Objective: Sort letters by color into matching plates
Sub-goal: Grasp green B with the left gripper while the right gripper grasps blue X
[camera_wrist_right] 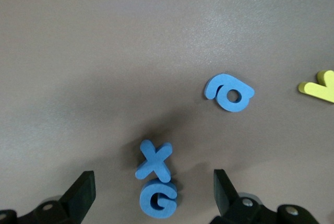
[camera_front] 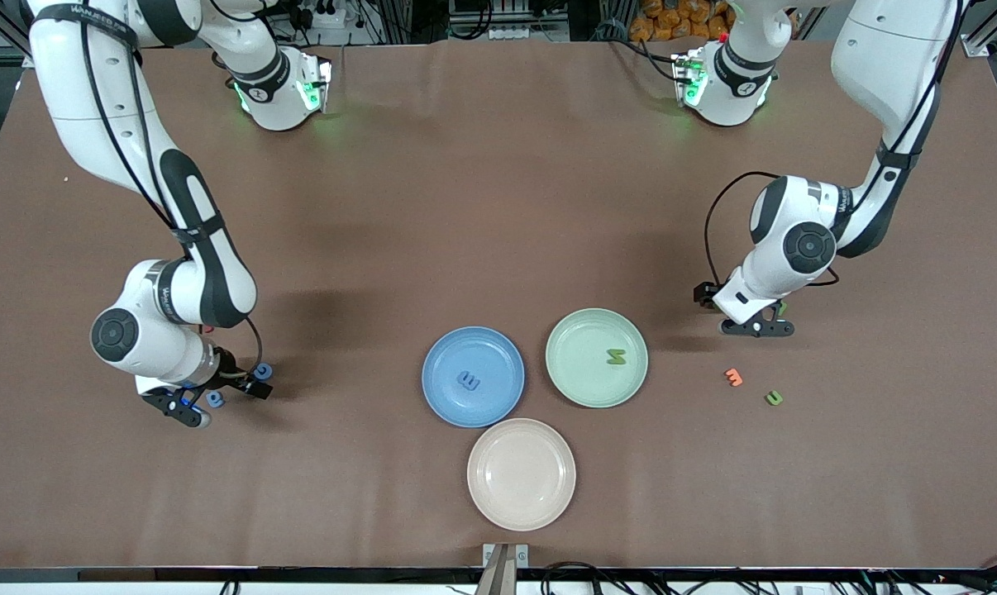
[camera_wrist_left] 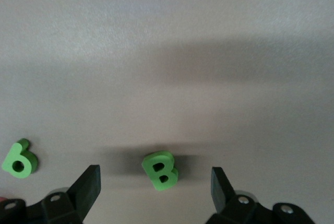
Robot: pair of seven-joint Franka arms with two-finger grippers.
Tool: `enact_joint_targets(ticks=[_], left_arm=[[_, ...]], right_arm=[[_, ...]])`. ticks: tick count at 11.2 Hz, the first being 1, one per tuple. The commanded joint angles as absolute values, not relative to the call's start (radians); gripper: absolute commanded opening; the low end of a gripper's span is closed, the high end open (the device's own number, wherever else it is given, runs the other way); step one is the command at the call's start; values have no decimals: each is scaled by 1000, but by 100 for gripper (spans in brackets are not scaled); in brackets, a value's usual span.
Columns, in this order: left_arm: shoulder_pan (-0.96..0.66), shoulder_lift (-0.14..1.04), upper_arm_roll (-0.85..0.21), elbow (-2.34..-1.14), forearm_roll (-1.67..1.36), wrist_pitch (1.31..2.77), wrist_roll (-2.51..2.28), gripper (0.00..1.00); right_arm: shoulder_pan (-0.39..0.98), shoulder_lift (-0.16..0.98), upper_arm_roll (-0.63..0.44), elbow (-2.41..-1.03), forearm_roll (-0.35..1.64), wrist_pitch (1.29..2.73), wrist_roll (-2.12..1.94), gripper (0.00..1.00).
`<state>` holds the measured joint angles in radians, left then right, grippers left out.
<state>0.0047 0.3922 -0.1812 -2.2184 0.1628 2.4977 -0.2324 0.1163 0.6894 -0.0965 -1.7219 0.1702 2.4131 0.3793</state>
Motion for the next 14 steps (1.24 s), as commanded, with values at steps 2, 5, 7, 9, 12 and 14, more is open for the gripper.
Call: enact_joint_targets(ticks=[2,5,7,9,12,14], left_arm=[[5,374,-173,-2298,153,2580,-242,89],[11,362,-172,-2333,158,2602,-252,79],[12,359,-172,-2341,158,2602,-253,74],[14,359,-170,-2341,160,2602,-253,73],[15,362,-157,-2329,202,2605,-253,72],[15,364,-155,-2318,202,2606,-253,71]], right_arm=[[104,706,-81,-1730,141,2450,370,89],[107,709,-81,-1732,137,2457,370,69],[109,709,-81,-1732,135,2457,368,43],[107,709,-81,-1732,135,2457,368,25],[107,709,-83,-1732,135,2465,368,15],[107,700,-81,-1732,118,2451,338,13]])
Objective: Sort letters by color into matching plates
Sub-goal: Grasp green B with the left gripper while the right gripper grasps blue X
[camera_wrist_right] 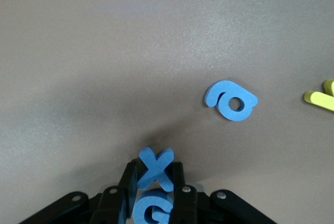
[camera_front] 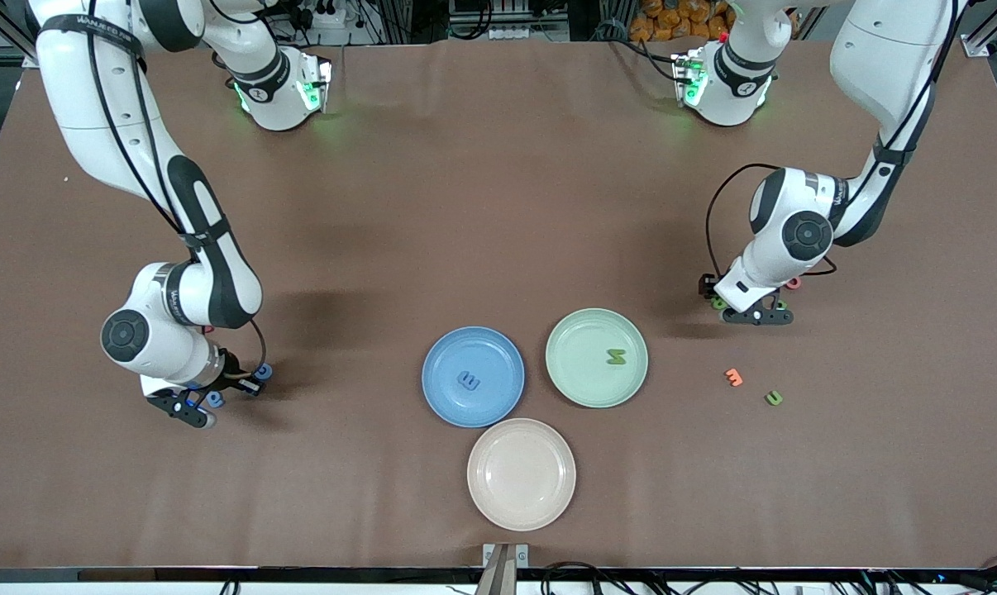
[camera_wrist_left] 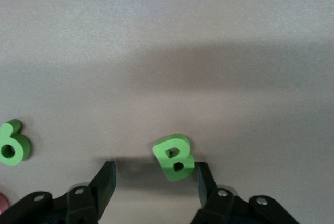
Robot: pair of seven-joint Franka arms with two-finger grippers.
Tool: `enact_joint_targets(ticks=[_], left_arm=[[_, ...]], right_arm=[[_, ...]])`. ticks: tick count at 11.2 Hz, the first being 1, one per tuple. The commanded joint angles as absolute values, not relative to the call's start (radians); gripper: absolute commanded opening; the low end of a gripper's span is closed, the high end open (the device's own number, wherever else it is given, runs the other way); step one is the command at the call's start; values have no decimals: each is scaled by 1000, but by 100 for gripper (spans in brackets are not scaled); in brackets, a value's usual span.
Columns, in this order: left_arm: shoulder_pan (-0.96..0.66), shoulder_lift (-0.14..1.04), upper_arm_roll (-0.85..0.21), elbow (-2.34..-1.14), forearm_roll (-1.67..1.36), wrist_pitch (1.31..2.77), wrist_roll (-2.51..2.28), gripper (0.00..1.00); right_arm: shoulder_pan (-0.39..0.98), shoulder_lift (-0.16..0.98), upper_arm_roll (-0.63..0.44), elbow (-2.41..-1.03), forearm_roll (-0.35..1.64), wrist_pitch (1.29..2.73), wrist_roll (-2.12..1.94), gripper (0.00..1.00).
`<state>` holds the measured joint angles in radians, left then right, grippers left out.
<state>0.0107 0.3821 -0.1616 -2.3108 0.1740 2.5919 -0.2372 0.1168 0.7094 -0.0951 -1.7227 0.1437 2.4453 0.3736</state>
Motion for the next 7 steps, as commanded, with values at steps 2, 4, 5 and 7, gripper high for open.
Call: enact_joint_targets(ticks=[2,4,5,7], left_arm=[[15,373,-156,-2298,202,2609,-253,71],[15,374,-155,-2298,202,2612,-253,60],[15,376,-155,-2298,202,2612,-253,56],[15,382,-155,-2298,202,2626,-253,53]], right_arm=[[104,683,-81,-1712,115,2432,324,13],[110,681,-81,-1655,123,2364,331,14],[120,681,-80,-1652,126,2362,336,14],[143,681,-43,-1634,129,2361,380,14]])
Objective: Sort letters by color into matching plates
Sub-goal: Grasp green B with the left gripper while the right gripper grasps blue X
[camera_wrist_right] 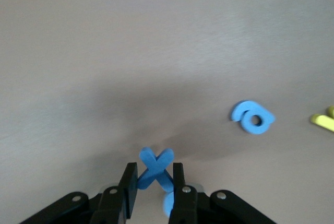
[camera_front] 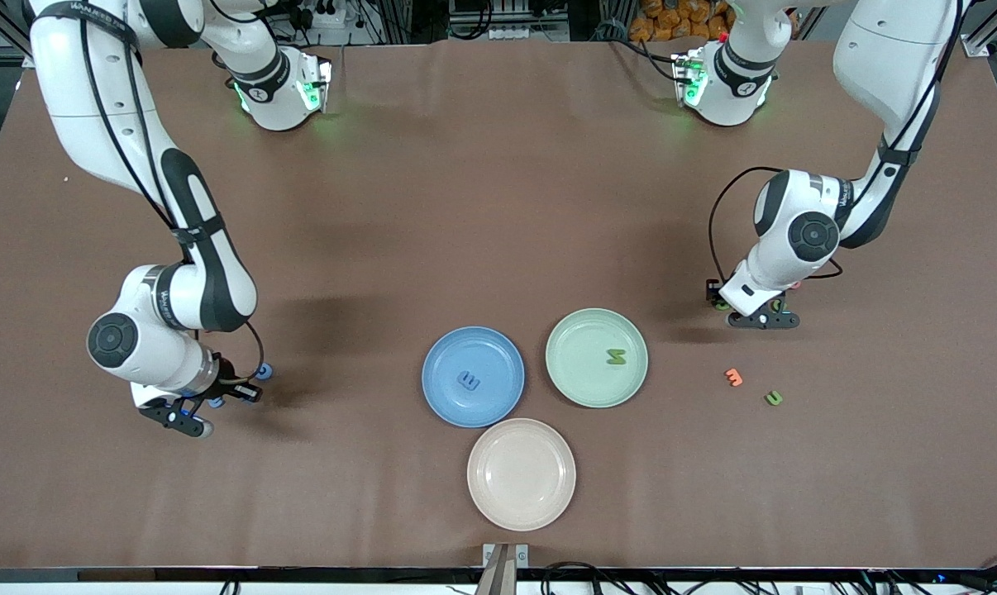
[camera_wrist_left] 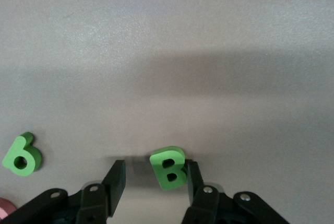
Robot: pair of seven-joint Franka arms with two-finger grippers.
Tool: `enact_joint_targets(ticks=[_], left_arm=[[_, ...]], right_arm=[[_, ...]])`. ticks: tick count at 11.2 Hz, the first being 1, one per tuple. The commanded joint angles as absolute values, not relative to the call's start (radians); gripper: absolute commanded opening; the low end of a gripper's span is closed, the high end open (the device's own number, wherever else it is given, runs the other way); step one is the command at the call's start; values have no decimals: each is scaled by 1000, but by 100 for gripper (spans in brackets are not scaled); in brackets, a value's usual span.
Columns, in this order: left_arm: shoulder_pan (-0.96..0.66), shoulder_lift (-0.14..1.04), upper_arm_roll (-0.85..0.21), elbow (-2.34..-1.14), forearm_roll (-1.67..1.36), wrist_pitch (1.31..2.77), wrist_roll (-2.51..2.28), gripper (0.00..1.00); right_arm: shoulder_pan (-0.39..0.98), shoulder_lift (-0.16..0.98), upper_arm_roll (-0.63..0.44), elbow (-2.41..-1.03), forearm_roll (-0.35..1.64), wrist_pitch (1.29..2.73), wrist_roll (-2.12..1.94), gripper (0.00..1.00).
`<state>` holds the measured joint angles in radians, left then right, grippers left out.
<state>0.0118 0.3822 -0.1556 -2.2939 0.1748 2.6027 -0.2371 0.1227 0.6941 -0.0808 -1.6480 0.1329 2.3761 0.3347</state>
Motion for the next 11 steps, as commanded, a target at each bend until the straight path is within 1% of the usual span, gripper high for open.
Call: enact_joint_targets(ticks=[1,2,3,4,5,6,8,9,11], left_arm=[[14,387,-155,-2298,202,2632,-253,50],[14,390,-155,-2299,202,2640,-253,47],[14,390,-156,-2299,202,2640,-253,35],[12,390,-156,-2299,202,2641,-253,21],[11,391,-156,-2298,202,2642,-253,13],[9,391,-156,-2298,202,2642,-253,0],[8,390,-158,-2295,202,2640,-255,0],[6,385,-158,-2290,202,2640,-256,0],[0,382,-164,-2238,201,2625,-258,0]], right_arm=[[159,681,-23,-1620,130,2361,409,15],[175,678,-3,-1608,130,2359,432,16],[202,675,15,-1589,130,2347,449,16],[230,676,26,-1569,129,2336,465,17],[256,681,41,-1550,127,2333,472,18],[271,686,57,-1531,124,2333,471,18],[291,695,112,-1513,120,2339,471,18],[317,701,121,-1502,118,2344,472,18],[376,716,123,-1480,121,2348,474,18]])
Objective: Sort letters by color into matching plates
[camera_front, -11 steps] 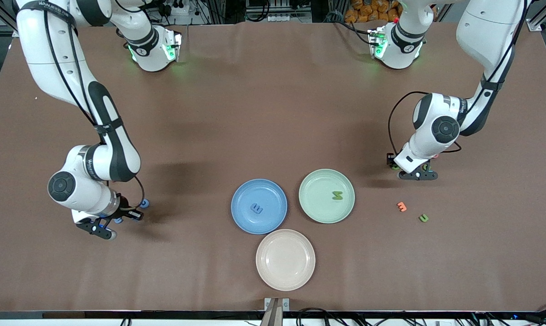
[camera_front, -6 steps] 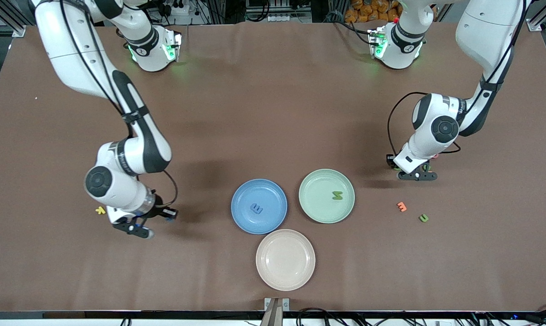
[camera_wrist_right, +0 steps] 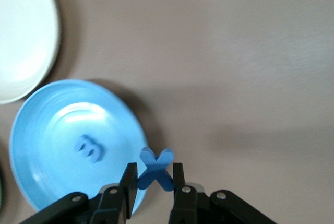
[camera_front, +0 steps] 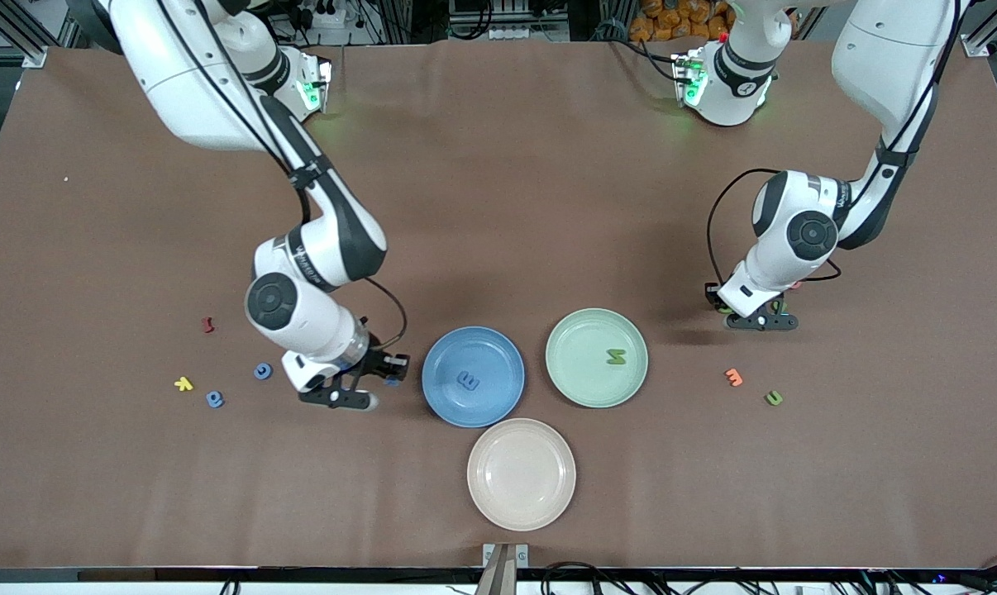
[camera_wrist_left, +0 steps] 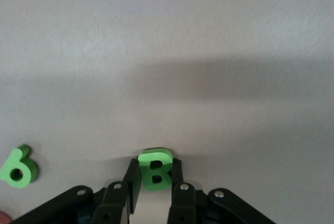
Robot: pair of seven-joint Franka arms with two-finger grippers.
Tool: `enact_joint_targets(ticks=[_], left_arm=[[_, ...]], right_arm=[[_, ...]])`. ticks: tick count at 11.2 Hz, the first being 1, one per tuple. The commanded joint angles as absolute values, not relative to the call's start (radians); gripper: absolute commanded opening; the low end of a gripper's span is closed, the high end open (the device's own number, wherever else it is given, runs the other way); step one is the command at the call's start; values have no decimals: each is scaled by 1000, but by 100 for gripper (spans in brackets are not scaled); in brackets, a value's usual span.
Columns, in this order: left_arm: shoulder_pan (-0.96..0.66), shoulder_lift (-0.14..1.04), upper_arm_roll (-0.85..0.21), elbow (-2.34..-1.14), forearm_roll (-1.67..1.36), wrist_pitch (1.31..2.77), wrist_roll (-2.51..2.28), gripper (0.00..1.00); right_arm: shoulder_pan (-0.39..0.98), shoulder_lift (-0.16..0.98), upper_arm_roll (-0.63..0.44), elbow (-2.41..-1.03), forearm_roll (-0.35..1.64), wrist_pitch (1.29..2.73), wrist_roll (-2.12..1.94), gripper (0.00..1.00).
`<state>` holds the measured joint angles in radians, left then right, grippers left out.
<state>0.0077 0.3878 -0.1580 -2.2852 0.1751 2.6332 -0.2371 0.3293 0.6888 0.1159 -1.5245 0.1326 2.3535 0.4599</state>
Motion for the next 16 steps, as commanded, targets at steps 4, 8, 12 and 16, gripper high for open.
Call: enact_joint_targets(ticks=[4,8,12,16], left_arm=[[-20,388,-170,-2077,201,2449,-250,0],[-20,374,-212,-1903,198,2223,-250,0],[-20,376,-251,-1836,198,2181,-245,0],[-58,391,-296,-1807,180,2186,-256,0]], right_arm=[[426,799,158,-1414,117,2446,469,20],[431,811,149,-1399,107,2444,447,100],[358,782,146,-1423,100,2431,316,100],[260,713,106,-1521,98,2326,99,100]])
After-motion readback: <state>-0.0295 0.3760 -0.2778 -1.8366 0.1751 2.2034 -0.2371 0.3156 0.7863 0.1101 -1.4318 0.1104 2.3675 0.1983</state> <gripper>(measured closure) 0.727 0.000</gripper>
